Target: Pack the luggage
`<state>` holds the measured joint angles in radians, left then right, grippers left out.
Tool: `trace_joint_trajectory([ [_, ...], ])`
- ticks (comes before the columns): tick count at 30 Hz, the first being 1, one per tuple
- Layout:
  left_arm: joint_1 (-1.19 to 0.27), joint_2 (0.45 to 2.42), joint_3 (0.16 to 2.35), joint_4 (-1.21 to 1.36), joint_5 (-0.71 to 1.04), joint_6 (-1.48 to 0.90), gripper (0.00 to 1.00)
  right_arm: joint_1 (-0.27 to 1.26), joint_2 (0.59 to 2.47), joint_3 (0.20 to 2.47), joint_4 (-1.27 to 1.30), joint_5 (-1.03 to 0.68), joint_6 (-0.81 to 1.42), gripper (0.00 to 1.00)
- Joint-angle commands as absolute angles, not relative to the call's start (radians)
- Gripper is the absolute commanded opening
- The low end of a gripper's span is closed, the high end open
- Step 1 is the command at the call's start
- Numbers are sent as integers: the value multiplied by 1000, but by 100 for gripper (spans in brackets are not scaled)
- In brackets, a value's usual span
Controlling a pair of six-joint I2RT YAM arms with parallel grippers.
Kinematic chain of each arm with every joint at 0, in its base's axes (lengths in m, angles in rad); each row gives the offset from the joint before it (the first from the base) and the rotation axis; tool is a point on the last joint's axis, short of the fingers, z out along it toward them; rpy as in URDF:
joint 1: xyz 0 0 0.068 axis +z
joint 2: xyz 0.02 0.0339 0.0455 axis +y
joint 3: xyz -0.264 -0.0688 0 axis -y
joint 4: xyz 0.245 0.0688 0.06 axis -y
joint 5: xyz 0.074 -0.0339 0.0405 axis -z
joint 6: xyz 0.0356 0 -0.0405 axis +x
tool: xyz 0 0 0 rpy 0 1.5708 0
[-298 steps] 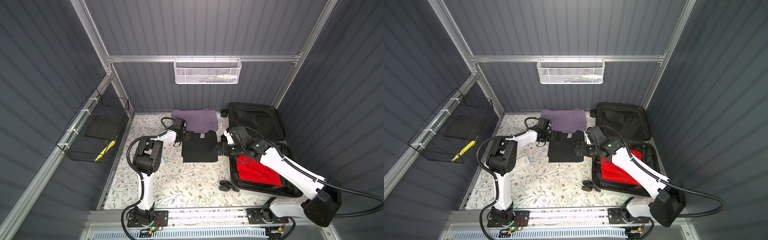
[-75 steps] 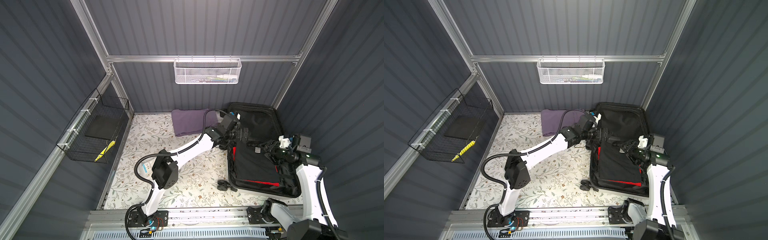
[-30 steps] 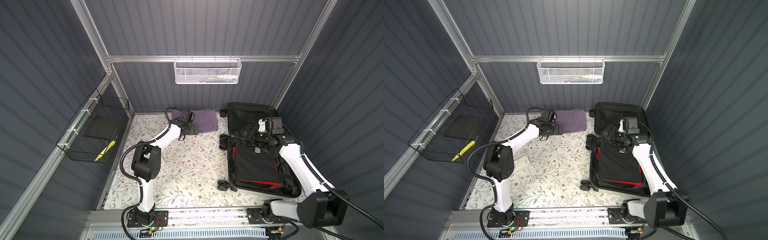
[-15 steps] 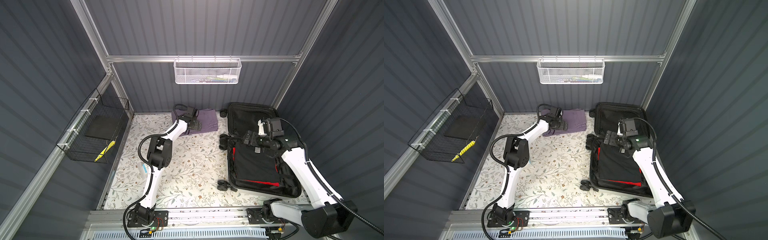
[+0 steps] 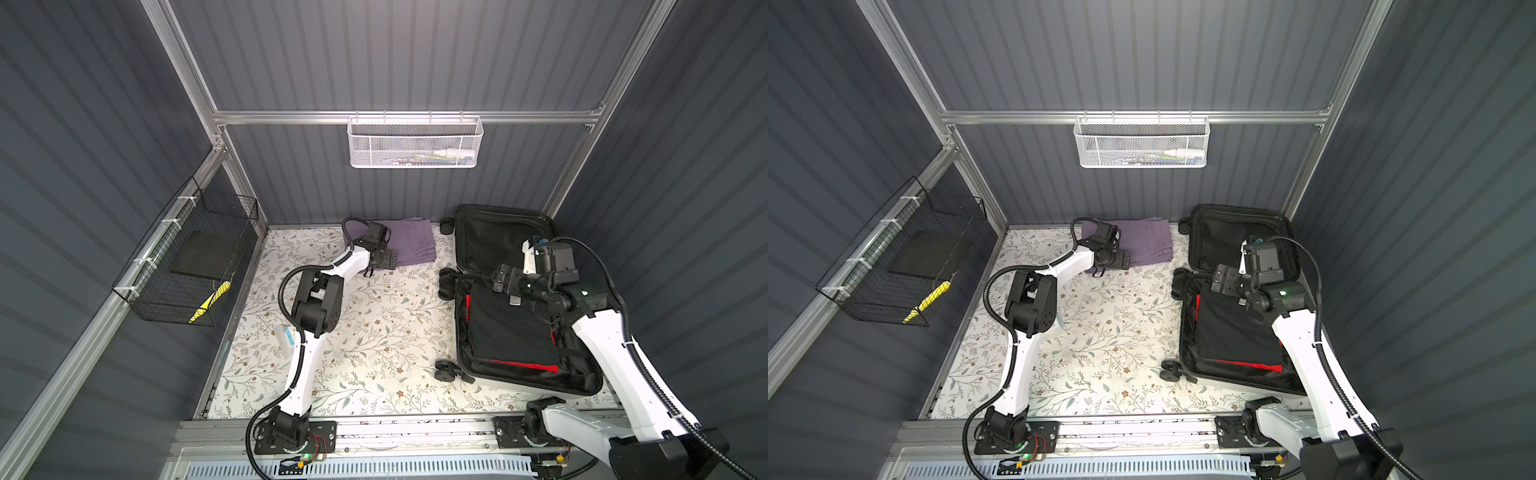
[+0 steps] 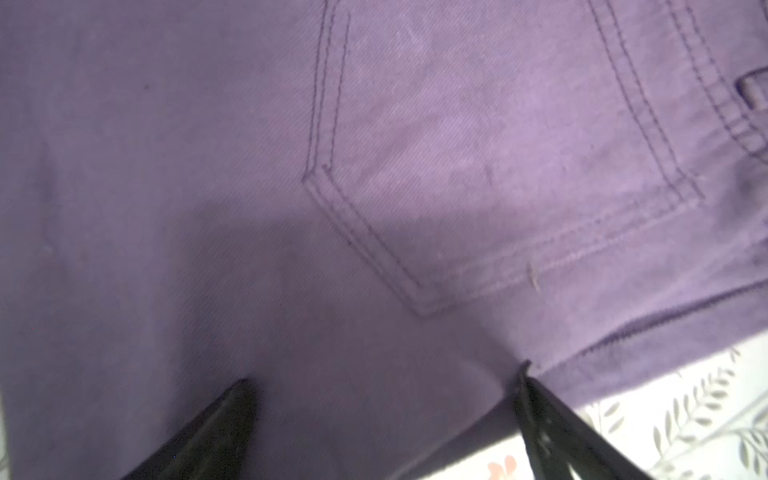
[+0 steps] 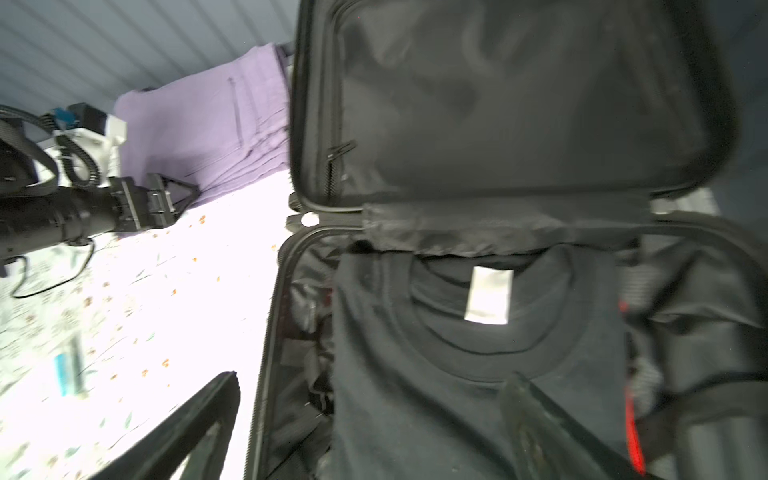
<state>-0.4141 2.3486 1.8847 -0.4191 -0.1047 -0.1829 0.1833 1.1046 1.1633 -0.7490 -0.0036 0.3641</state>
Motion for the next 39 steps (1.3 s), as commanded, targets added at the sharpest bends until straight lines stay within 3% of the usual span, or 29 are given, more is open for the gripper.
trace_joint_trajectory([
  [1,-402,2295,1775,-447,-89,-197,100,189,1104,1151,-702,-134,403,99],
  [6,-400,2231,1655,-425,-90,-217,100,203,1144,1144,-643,-238,460,97],
  [13,-394,2138,1496,-376,-92,-247,100,270,1200,1159,-613,-237,496,95],
  [24,-382,2055,1438,-364,-78,-276,100,317,1246,1179,-598,-227,508,95],
  [32,-382,2017,1575,-378,-44,-265,100,332,1266,1177,-592,-238,502,95],
  [39,-382,2179,1834,-443,-20,-249,100,344,1278,1155,-578,-247,514,95],
])
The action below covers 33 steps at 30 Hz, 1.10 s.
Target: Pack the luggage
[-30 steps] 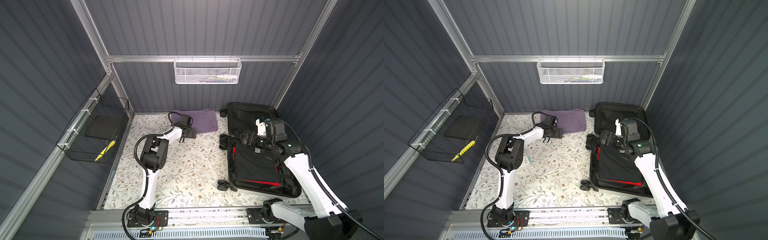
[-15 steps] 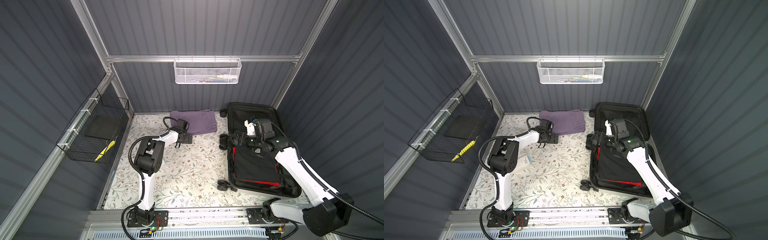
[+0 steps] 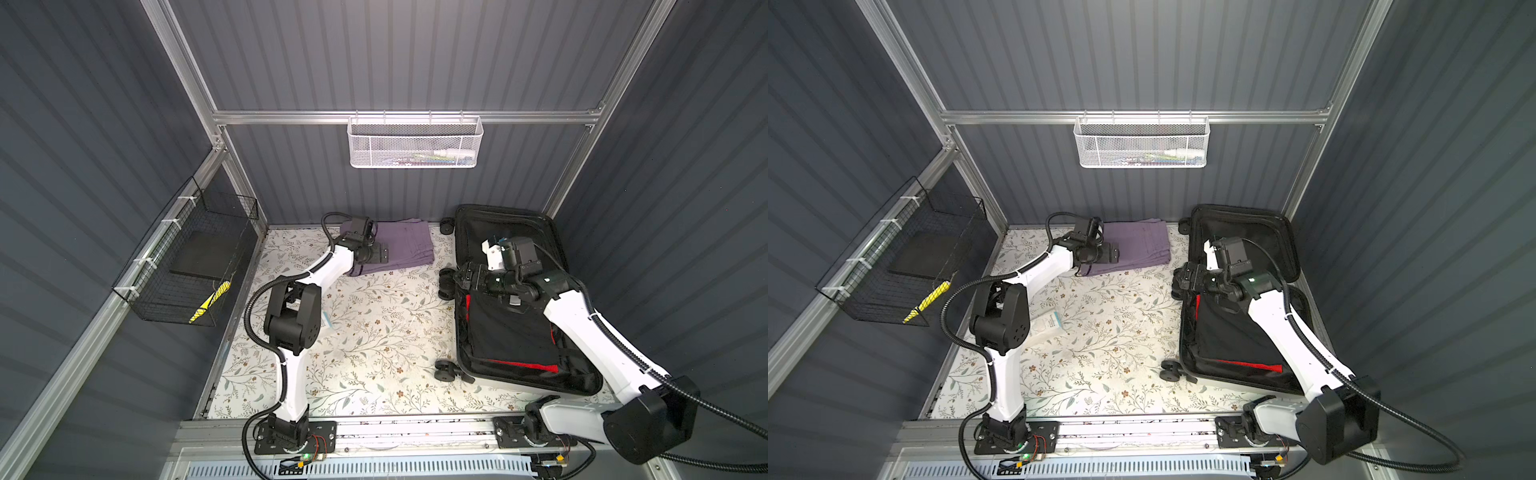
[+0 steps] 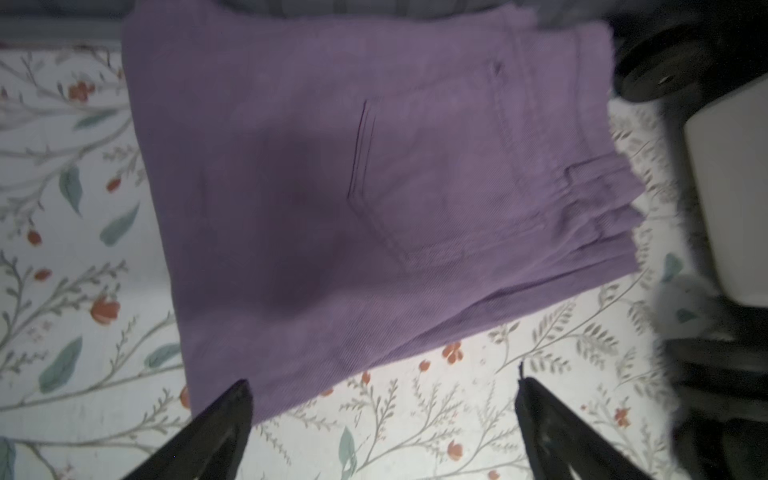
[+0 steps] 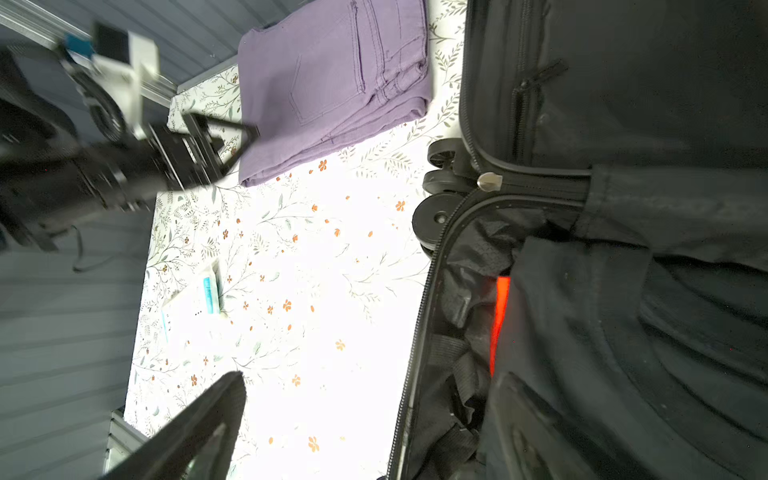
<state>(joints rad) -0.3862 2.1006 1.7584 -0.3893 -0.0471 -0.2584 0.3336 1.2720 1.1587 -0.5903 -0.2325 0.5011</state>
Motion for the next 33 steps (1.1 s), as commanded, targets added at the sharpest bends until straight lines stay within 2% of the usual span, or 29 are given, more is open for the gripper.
trace_joint_trajectory([
  [1,-382,2211,1872,-450,-17,-248,100,347,1277,1147,-572,-249,518,95],
  [8,-382,2410,2092,-513,-14,-244,100,378,1270,1140,-574,-253,514,95],
  [13,-382,2466,2111,-522,-12,-251,100,402,1282,1172,-597,-239,496,94],
  [20,-380,2416,1934,-466,-8,-265,100,436,1310,1241,-616,-219,494,94],
  [33,-359,2186,1476,-293,8,-316,100,513,1357,1302,-619,-164,538,95],
])
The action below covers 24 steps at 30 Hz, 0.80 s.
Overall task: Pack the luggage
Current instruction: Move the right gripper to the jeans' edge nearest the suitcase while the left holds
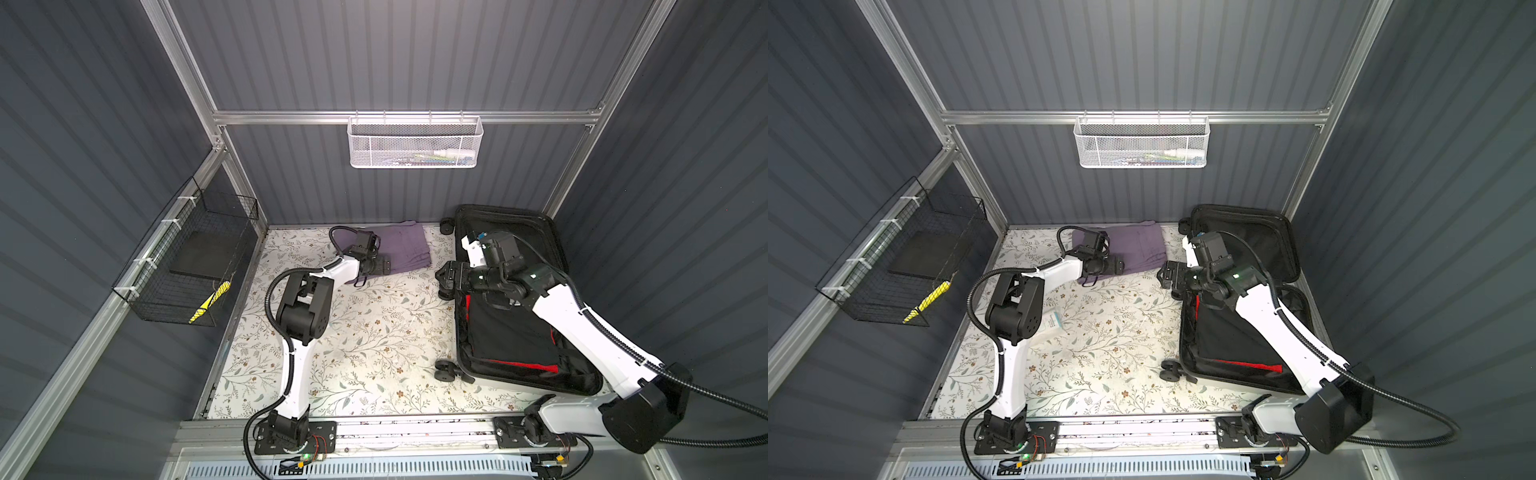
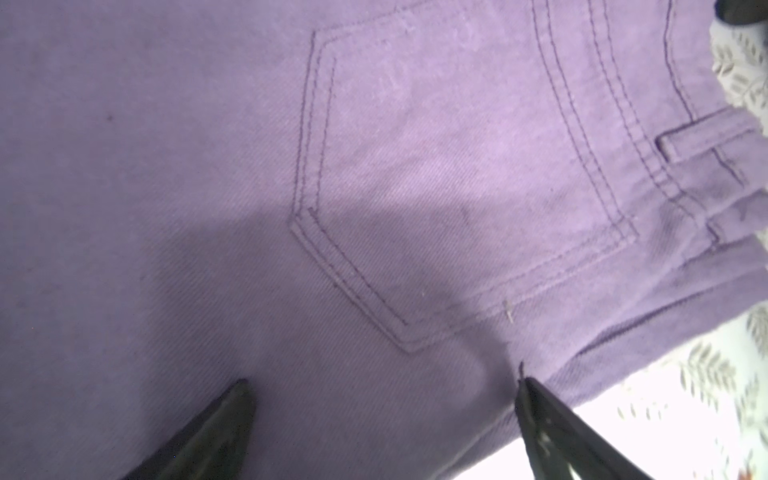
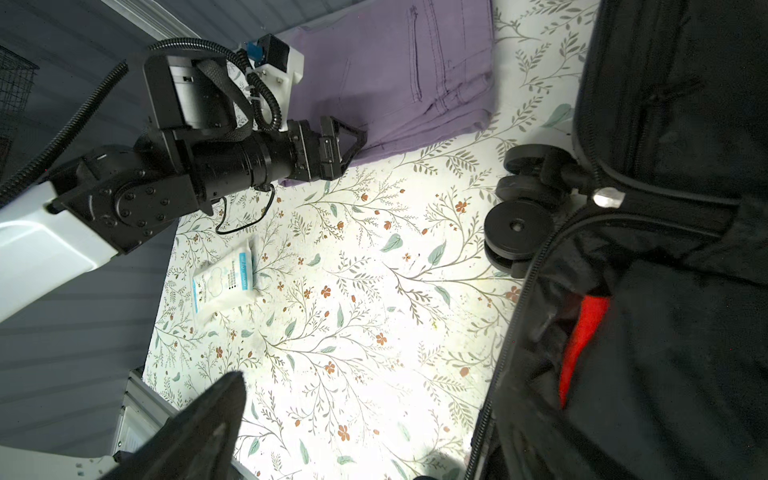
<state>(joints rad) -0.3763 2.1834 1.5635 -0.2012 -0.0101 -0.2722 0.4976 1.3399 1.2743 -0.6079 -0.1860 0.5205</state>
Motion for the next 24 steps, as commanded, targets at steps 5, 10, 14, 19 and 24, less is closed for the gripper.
trace_joint_trajectory([
  [5,-334,2117,1343,-263,21,-331,100,549,1395,1328,-618,-149,548,95],
  [10,-324,2019,1250,-246,44,-336,100,570,1451,1344,-594,-148,573,95],
  [14,-319,1924,1255,-270,69,-331,100,582,1521,1386,-606,-129,592,96],
  [19,-282,1861,1349,-355,84,-304,100,592,1628,1488,-654,-59,631,99],
  [24,-206,1886,1447,-400,114,-304,100,594,1795,1647,-717,-27,688,99],
])
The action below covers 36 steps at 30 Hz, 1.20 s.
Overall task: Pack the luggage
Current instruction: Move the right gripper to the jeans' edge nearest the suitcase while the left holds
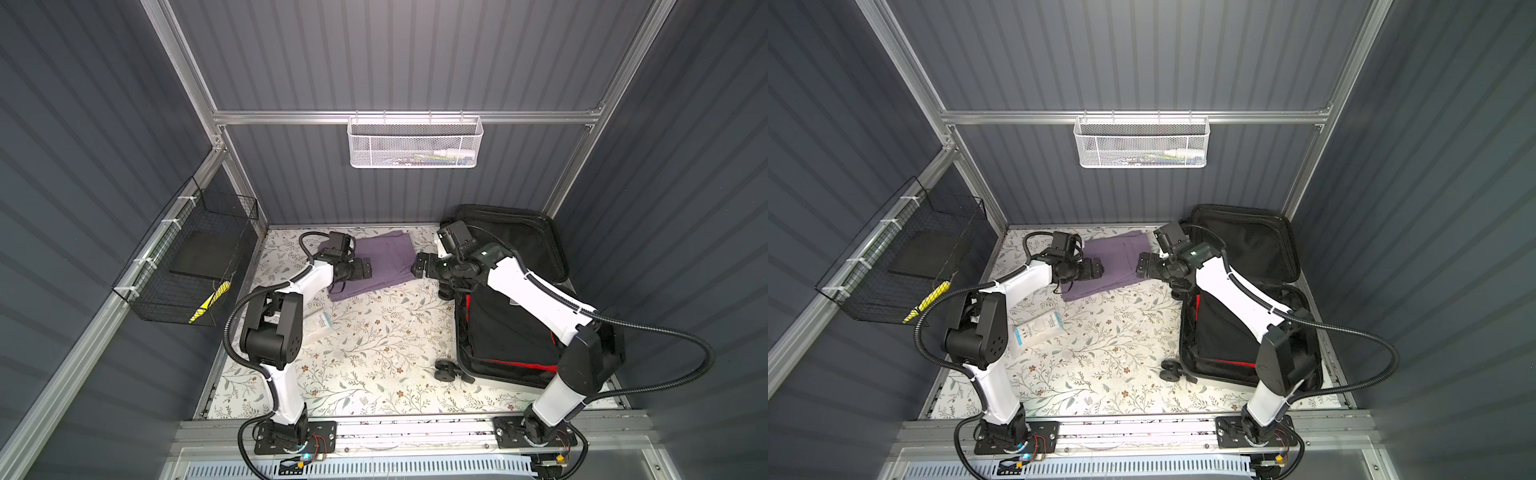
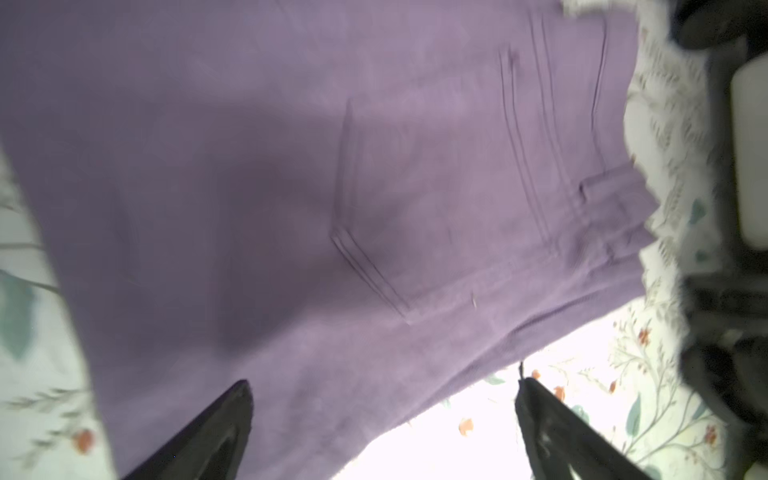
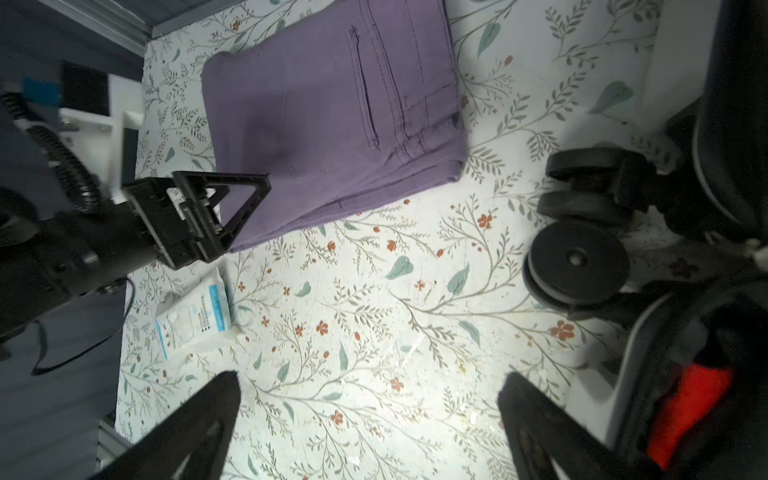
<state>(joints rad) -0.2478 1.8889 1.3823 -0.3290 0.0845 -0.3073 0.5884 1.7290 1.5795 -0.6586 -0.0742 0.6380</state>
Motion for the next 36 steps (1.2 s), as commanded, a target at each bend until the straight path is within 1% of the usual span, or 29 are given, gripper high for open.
trace_joint_trajectory([
  [1,-188,1898,1464,-408,119,-304,100,594,1827,1682,-727,-21,703,99],
  [4,-141,1924,1500,-419,124,-310,100,586,1923,1775,-765,7,779,99],
  [11,-62,2006,1594,-442,132,-321,100,569,2084,1902,-795,39,919,99],
  [20,-46,2033,1627,-450,130,-314,100,557,2227,2037,-869,106,1019,99],
  [28,-40,2026,1615,-449,130,-308,100,557,2352,2159,-906,79,1077,99],
  [36,-38,2022,1603,-436,156,-320,100,558,2418,2198,-901,62,1131,99],
])
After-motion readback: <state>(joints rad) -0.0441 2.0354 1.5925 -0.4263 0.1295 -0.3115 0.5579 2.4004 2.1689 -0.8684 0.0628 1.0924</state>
